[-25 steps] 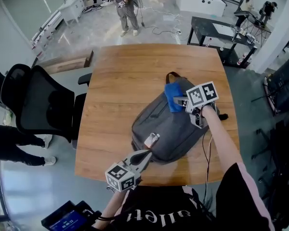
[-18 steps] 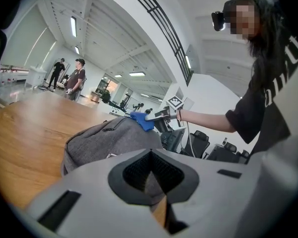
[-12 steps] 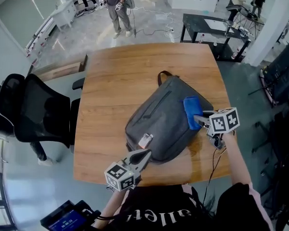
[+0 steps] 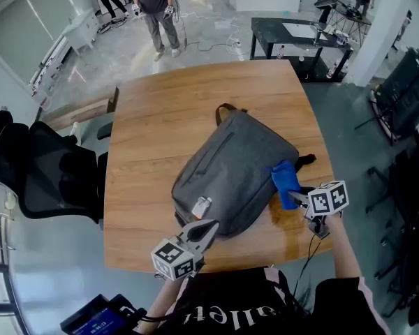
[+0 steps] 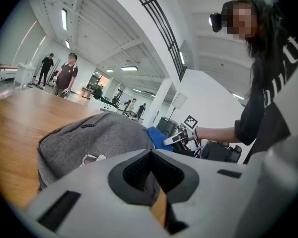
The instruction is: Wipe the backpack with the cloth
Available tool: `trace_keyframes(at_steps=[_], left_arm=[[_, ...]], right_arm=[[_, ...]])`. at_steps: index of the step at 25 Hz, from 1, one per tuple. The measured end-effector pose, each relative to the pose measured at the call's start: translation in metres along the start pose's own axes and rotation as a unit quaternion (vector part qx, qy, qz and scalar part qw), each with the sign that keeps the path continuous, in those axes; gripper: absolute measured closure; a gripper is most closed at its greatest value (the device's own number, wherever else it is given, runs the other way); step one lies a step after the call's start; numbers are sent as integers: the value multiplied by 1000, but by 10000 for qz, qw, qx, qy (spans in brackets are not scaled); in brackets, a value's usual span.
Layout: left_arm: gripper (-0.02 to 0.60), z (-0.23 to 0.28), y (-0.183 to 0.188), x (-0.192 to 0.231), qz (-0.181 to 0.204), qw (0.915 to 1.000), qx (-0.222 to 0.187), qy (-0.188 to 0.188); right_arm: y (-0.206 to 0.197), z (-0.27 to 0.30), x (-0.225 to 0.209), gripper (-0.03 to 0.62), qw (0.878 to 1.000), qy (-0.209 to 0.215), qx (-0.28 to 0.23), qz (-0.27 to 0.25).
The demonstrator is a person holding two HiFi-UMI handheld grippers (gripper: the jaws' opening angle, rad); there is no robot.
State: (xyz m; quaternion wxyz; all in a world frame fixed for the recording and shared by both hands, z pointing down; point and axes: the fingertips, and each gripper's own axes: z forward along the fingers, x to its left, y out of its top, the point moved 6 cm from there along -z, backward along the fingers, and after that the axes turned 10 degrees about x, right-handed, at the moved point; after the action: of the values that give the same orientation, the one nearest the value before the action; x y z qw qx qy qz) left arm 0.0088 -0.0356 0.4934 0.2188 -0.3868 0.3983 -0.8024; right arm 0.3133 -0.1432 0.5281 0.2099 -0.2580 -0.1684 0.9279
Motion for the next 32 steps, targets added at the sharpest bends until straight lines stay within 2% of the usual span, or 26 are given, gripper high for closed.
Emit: trace_keyframes(at_steps=[4, 7, 14, 18, 22, 26, 32], left_arm=[[583, 3, 0, -4, -12, 10000, 24, -12], [583, 6, 3, -5, 27, 10000, 13, -33], [583, 17, 23, -3, 114, 9996, -262, 60], [584, 23, 32, -9, 189, 9992, -351, 100], [583, 31, 27, -18, 117, 9987, -413, 273], [583, 34, 21, -18, -44, 9980, -327, 541], [583, 14, 15, -15, -289, 9953, -387, 841]], right_arm=[[-2, -12, -1, 516, 10000, 9, 24, -78], [18, -24, 7, 516, 9993, 99, -132, -336], [113, -24, 32, 516, 9912, 224, -471, -1217], [174, -8, 39, 516, 9875, 326, -490, -1460], [225, 17, 38, 516, 9868, 575, -425, -1449], [262, 52, 36, 516, 9887, 868, -297, -1184], [264, 78, 16, 516, 9935, 991, -153, -541]])
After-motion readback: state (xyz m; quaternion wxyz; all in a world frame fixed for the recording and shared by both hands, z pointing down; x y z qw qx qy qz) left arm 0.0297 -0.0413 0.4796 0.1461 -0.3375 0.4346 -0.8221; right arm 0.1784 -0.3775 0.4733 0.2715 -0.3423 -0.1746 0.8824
